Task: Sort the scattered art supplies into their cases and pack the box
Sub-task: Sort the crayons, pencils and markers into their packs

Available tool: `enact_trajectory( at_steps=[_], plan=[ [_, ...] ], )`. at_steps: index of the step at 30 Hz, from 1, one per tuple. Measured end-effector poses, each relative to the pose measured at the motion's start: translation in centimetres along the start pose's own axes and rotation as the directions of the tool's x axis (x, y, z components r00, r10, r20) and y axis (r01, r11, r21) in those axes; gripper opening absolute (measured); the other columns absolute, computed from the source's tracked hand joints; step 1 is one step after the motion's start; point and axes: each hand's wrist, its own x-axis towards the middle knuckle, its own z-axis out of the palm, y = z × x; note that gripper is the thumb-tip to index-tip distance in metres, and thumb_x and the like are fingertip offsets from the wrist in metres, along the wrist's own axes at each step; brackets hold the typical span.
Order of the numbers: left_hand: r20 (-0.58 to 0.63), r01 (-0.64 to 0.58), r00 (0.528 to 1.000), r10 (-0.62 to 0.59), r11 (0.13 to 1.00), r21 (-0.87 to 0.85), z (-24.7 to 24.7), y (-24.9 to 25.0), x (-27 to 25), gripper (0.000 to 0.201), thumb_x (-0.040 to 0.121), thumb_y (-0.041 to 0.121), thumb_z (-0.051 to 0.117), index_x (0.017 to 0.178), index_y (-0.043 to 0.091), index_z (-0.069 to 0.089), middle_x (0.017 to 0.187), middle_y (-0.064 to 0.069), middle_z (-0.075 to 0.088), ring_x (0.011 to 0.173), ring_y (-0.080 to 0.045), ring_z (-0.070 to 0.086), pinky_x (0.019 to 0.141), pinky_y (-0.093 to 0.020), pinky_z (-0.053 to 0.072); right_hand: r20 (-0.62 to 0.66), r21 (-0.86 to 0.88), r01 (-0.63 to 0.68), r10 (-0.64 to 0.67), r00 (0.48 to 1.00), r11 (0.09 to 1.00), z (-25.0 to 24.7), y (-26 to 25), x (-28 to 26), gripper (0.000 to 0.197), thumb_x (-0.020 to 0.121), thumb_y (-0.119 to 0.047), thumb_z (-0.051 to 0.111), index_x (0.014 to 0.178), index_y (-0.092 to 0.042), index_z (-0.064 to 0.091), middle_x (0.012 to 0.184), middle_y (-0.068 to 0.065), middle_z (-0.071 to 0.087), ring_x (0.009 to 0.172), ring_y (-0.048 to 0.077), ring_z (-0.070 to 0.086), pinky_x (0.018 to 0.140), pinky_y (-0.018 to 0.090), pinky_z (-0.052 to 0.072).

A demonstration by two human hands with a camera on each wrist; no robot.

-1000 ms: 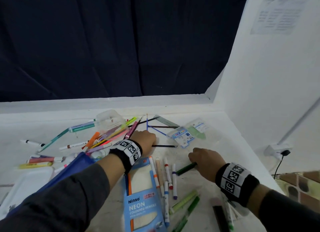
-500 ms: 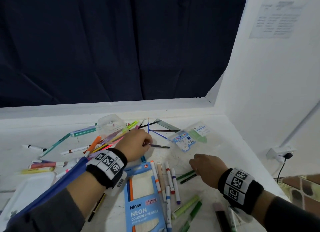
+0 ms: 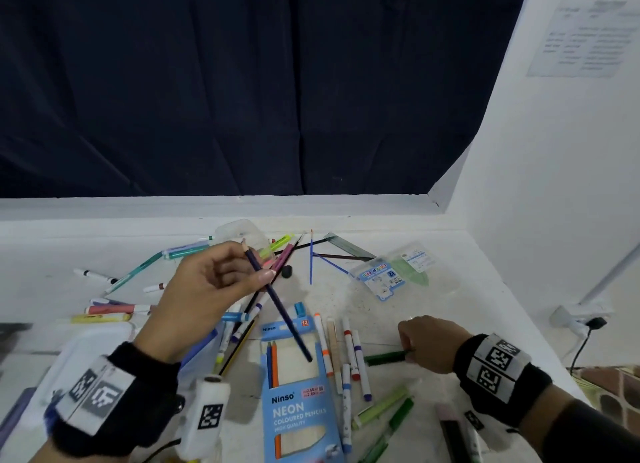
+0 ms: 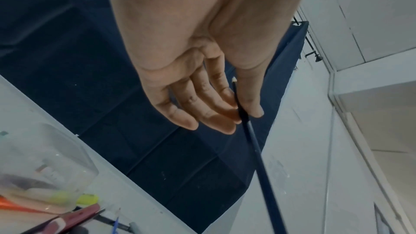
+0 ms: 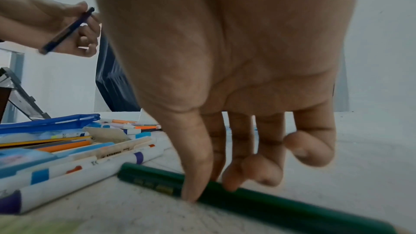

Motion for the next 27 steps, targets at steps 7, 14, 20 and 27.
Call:
enact_trajectory(
  at_steps=[7, 14, 20, 27],
  plan=[
    [-0.049, 0.064, 0.997, -0.063, 0.998, 0.025, 1.8, -3.2, -1.4, 0.017, 0.083, 0.019, 0.070, 0.093, 0.006, 0.071, 0.088, -0.016, 0.071, 0.085, -0.038, 0.068, 0.083, -0.036, 0.058, 0.005, 0.026, 0.004, -0.005, 1.000, 1.000, 1.1, -0.4, -0.5, 0.017, 0.092, -0.036, 0.059, 0.091, -0.026, 0.045, 0.100, -0.004, 0.047, 0.091, 0.019, 0.046, 0.076, 0.029, 0.039],
    [-0.056, 0.024, 0.998, -0.016, 0.988, 0.150, 2.3, -4.7, -1.0, 0.007, 0.095, 0.016, 0.062, 0.094, 0.017, 0.069, 0.084, -0.001, 0.070, 0.079, -0.021, 0.068, 0.077, -0.026, 0.055, -0.285, 0.236, 0.088, -0.018, 0.958, 0.968, 0.3, -1.0, -1.8, 0.012, 0.089, -0.038, 0.066, 0.086, -0.032, 0.056, 0.093, -0.008, 0.053, 0.084, 0.013, 0.052, 0.074, 0.027, 0.045],
    [0.017, -0.001, 1.000, -0.002, 0.988, 0.157, 1.9, -4.8, -0.5, 0.009, 0.100, 0.020, 0.052, 0.099, 0.016, 0.061, 0.085, -0.008, 0.072, 0.078, -0.019, 0.069, 0.072, -0.018, 0.052, -0.607, 0.419, 0.416, -0.092, 0.789, 0.807, -2.0, -4.2, -2.4, 0.004, 0.091, -0.028, 0.068, 0.092, -0.029, 0.064, 0.075, -0.015, 0.063, 0.070, 0.007, 0.059, 0.066, 0.014, 0.042],
    [0.061, 0.107, 0.991, -0.116, 0.985, 0.136, 2.0, -6.0, -0.9, 0.014, 0.101, 0.031, 0.046, 0.107, 0.020, 0.053, 0.087, -0.013, 0.074, 0.084, -0.020, 0.071, 0.080, -0.030, 0.057, -0.611, 0.714, 0.564, -0.025, 0.792, 0.414, -2.5, -8.0, -1.8, 0.029, 0.096, -0.008, 0.059, 0.116, -0.029, 0.062, 0.080, -0.002, 0.073, 0.066, 0.011, 0.065, 0.061, 0.017, 0.048]
  ],
)
